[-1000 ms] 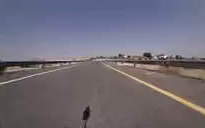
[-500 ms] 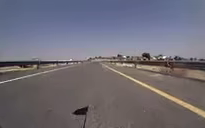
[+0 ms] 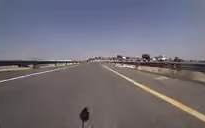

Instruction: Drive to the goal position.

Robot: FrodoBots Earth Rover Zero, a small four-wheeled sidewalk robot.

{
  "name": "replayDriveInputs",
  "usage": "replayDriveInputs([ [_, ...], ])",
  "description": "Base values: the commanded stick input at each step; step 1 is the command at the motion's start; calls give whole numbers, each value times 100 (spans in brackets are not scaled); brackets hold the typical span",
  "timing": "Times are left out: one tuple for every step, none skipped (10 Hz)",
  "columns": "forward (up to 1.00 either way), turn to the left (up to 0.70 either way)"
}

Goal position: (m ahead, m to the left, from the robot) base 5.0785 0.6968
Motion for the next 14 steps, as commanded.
replayDriveInputs([
  [100,-1],
  [100,-1],
  [100,-1],
  [100,-1],
  [100,-1],
  [100,-1],
  [100,-1],
  [100,-1],
  [100,-1],
  [100,-1],
  [100,-1],
  [100,-1],
  [100,-1],
  [100,-1],
])
